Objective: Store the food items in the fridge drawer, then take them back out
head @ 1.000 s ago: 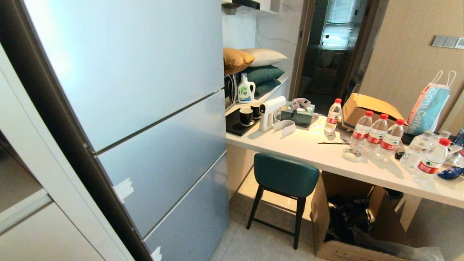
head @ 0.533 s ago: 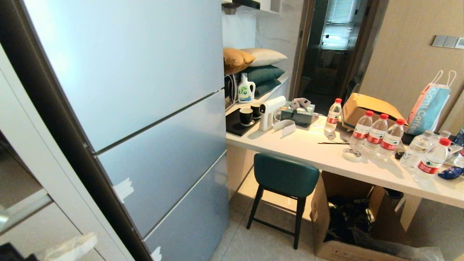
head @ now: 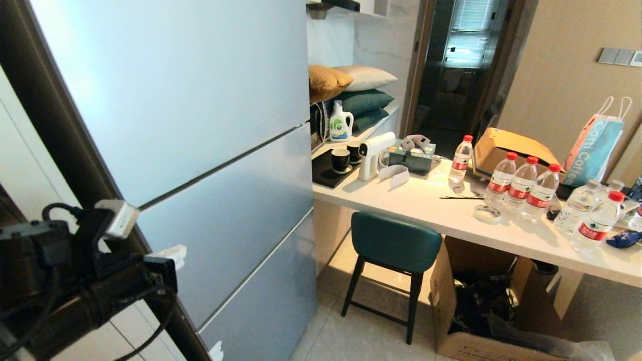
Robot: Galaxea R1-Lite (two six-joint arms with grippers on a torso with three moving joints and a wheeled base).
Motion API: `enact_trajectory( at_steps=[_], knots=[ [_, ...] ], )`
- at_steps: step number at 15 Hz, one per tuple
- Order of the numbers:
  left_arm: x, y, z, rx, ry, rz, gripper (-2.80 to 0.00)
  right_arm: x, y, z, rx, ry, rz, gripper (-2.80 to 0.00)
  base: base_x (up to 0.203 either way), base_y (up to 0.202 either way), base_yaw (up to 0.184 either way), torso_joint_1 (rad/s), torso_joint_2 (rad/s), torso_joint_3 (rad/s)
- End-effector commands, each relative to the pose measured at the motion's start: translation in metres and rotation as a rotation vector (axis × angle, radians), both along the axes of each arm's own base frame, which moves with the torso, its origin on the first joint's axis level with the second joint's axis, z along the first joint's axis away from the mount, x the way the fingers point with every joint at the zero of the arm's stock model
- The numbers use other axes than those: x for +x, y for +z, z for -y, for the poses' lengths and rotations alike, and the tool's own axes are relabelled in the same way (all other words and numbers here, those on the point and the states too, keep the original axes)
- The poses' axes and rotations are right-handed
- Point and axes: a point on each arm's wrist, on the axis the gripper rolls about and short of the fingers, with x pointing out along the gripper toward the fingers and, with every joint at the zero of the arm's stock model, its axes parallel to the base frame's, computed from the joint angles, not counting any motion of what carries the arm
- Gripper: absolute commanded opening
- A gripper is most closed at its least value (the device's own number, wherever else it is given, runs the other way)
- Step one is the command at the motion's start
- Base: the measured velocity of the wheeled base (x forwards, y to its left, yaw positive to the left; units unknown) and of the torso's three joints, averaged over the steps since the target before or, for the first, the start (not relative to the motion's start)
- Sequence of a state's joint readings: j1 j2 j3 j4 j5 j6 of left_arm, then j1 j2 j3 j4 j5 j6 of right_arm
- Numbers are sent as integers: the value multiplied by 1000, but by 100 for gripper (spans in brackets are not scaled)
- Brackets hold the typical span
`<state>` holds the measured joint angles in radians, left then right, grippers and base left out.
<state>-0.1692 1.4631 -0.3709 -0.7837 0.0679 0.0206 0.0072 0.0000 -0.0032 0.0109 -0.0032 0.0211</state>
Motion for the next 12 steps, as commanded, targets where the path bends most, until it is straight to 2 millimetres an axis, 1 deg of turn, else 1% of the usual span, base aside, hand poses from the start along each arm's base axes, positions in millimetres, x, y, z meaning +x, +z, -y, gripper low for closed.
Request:
enact_trajectory(
  at_steps=[1,6,8,10,12],
  knots=[
    [16,-12,2,9,25,-13,-280,0,0,0,0,1,-2,-280,0,0,0,0,0,0],
    [0,-23,-2,-8,28,-60,-280,0,0,0,0,1,-1,-280,0,0,0,0,0,0],
    [-4,-34,-9,-3,60,-109,-280,0,0,0,-4,1,0,-280,0,0,0,0,0,0],
    [2,-43,-25,-4,140,-148,-280,0,0,0,-4,1,-2,-280,0,0,0,0,0,0],
    [14,-51,-37,-12,186,-154,-280,0,0,0,-4,1,-2,-280,0,0,0,0,0,0]
  ],
)
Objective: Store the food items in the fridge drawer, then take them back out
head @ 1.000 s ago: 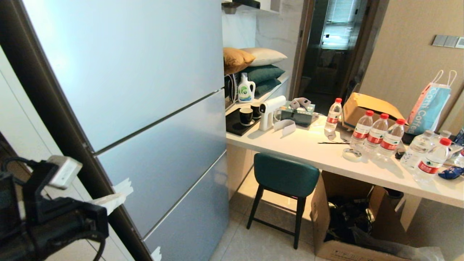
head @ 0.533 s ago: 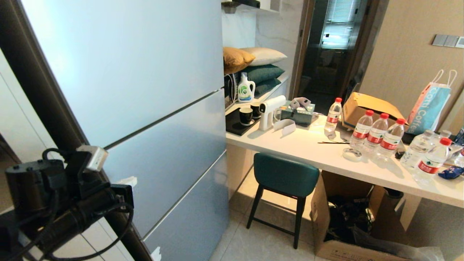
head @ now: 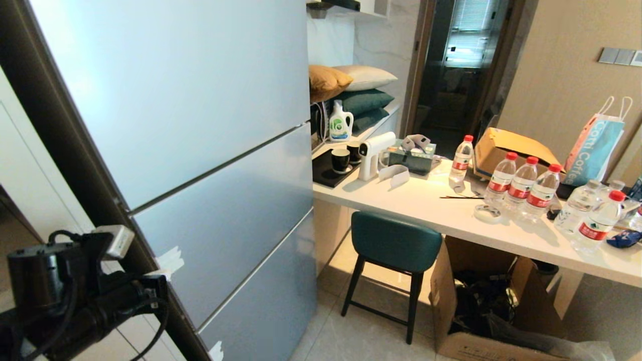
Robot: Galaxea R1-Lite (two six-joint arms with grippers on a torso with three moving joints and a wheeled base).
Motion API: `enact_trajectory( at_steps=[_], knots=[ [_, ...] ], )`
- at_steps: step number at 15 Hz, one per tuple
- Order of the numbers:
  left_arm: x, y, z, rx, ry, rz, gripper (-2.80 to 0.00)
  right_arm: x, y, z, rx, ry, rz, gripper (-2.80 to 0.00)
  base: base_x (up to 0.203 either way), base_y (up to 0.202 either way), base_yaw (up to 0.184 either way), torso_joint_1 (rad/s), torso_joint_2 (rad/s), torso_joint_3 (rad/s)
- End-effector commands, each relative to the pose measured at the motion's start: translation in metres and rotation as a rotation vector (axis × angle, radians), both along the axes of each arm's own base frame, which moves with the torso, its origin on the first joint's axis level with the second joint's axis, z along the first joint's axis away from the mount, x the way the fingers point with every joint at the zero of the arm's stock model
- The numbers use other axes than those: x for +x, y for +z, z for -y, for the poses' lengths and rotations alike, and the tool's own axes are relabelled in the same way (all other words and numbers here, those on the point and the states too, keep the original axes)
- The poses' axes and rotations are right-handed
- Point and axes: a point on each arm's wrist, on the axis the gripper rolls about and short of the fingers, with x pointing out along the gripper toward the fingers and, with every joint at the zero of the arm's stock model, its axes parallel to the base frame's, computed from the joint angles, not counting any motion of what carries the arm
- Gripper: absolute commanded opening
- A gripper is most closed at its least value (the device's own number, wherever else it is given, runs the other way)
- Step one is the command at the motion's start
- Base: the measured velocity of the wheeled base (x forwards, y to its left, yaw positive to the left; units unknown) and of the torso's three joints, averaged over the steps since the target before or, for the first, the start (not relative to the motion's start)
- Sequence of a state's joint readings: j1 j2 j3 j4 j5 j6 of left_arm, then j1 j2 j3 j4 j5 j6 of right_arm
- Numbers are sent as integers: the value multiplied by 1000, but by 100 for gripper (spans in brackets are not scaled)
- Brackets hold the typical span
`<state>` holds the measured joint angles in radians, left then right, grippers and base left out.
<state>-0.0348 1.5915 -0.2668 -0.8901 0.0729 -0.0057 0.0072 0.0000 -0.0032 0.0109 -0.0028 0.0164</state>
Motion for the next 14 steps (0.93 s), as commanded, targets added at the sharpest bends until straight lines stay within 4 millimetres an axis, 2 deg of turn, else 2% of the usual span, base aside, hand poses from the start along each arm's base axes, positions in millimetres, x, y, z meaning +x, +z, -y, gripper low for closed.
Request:
enact_trajectory(
  at_steps=[1,4,6,10,14],
  knots=[
    [15,-16,-12,-5,48,-30,-280,0,0,0,0,0,0,-280,0,0,0,0,0,0],
    [36,-36,-26,-13,76,9,-280,0,0,0,0,0,-2,-280,0,0,0,0,0,0],
    [43,-42,-39,-13,110,43,-280,0,0,0,0,0,-2,-280,0,0,0,0,0,0],
    [39,-42,-63,-37,146,51,-280,0,0,0,-1,0,-2,-280,0,0,0,0,0,0],
    [28,-38,-72,-54,146,57,-280,0,0,0,-3,2,0,-280,0,0,0,0,0,0]
  ],
)
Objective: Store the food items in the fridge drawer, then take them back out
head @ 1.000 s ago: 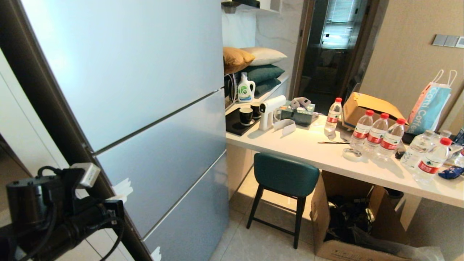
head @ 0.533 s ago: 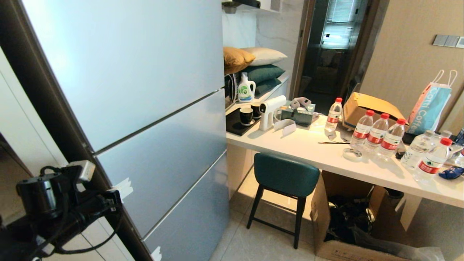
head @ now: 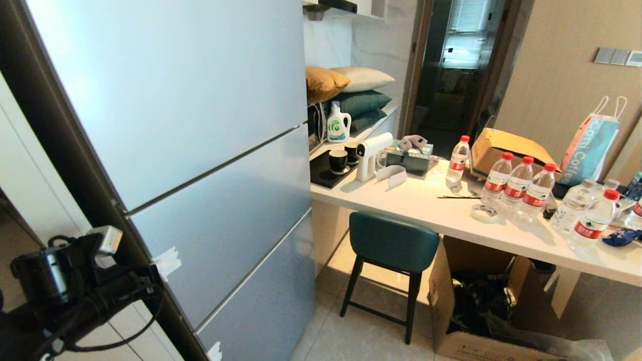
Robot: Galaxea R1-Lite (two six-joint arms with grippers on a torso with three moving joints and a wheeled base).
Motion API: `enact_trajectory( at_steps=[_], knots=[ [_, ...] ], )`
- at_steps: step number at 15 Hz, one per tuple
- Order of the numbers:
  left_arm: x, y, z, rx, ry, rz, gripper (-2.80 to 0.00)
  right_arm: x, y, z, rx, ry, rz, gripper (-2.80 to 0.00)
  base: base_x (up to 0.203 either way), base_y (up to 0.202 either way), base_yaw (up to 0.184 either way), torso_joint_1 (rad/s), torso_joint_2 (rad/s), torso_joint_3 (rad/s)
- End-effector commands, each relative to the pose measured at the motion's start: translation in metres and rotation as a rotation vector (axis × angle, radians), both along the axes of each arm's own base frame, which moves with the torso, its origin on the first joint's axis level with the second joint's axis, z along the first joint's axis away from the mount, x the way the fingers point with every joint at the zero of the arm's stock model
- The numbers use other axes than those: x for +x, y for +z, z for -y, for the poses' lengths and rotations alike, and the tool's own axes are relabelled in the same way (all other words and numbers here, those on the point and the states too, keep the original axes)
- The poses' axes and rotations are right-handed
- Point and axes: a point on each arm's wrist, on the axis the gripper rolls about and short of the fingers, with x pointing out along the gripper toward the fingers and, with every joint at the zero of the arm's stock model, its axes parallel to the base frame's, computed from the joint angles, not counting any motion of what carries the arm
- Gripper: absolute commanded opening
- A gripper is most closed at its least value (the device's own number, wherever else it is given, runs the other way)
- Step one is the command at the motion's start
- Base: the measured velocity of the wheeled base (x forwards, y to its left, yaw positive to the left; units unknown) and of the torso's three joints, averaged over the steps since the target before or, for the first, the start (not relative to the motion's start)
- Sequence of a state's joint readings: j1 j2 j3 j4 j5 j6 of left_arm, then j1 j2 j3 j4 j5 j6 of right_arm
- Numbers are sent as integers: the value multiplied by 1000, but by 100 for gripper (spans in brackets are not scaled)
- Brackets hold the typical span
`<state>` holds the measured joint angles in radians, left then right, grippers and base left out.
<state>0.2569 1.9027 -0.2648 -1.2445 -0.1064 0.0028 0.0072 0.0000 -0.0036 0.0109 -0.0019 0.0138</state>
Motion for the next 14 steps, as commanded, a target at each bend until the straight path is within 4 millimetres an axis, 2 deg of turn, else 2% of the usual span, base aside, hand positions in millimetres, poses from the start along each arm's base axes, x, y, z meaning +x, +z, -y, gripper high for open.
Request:
enact_trajectory(
  at_steps=[1,6,9,14],
  knots=[
    [-10,4,-2,4,18,8,-280,0,0,0,0,1,-3,-280,0,0,0,0,0,0],
    [-27,15,3,9,7,40,-280,0,0,0,0,1,-1,-280,0,0,0,0,0,0],
    [-22,14,3,7,5,39,-280,0,0,0,0,1,-1,-280,0,0,0,0,0,0],
    [-3,9,-1,4,2,42,-280,0,0,0,0,1,-2,-280,0,0,0,0,0,0]
  ],
)
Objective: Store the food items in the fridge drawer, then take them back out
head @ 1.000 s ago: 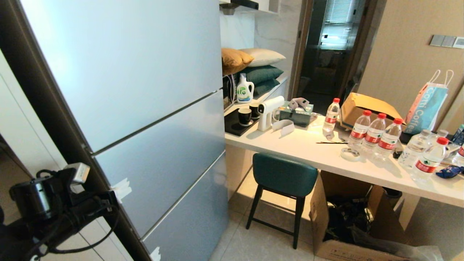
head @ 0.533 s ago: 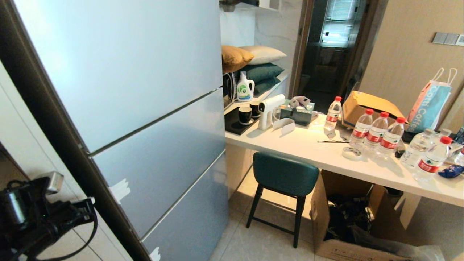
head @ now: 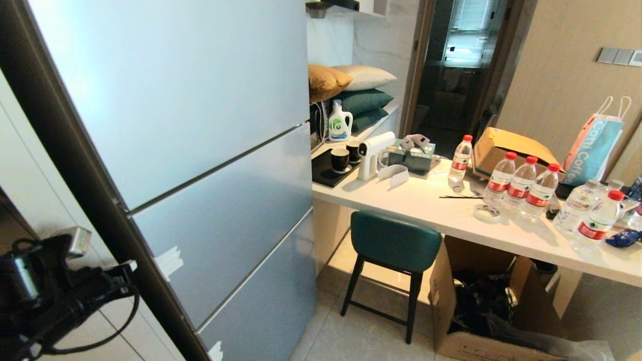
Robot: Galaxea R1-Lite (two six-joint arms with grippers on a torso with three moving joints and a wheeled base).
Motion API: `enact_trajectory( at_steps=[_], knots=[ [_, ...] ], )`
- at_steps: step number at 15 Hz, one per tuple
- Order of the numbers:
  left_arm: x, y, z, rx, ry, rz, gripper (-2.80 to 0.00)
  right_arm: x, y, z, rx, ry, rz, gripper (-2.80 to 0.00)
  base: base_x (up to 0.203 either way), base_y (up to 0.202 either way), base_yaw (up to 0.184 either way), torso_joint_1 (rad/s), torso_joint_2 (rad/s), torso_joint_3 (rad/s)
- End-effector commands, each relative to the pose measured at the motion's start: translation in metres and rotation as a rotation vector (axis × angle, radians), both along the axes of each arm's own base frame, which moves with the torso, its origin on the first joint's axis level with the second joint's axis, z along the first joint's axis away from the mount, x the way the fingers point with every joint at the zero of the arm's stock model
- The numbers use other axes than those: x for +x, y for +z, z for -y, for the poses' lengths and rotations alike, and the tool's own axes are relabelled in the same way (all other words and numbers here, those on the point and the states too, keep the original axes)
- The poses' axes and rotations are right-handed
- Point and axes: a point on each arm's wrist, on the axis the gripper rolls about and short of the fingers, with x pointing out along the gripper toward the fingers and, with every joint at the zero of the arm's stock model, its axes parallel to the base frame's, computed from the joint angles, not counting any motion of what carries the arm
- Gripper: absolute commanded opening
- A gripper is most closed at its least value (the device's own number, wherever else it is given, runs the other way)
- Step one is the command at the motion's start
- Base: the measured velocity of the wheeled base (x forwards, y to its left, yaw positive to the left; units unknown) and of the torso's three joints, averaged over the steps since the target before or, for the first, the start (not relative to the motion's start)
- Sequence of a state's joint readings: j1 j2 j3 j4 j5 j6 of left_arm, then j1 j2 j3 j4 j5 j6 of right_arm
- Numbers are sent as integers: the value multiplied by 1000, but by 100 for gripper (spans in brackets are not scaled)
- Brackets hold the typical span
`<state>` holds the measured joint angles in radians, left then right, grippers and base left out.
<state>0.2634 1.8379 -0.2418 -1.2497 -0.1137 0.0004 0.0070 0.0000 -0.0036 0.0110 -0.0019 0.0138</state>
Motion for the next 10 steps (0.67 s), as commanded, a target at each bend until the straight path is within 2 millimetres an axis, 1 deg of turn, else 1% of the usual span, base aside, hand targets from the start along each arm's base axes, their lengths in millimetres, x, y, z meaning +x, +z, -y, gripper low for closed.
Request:
enact_trajectory(
  at_steps=[1,4,7,10],
  knots=[
    [10,-6,-3,-5,1,-9,-280,0,0,0,0,1,-1,-280,0,0,0,0,0,0],
    [18,-12,-4,-8,-4,-19,-280,0,0,0,0,1,-2,-280,0,0,0,0,0,0],
    [21,-16,1,-11,-22,-33,-280,0,0,0,0,1,-2,-280,0,0,0,0,0,0],
    [22,-15,6,-15,-41,-31,-280,0,0,0,0,1,0,-280,0,0,0,0,0,0]
  ],
)
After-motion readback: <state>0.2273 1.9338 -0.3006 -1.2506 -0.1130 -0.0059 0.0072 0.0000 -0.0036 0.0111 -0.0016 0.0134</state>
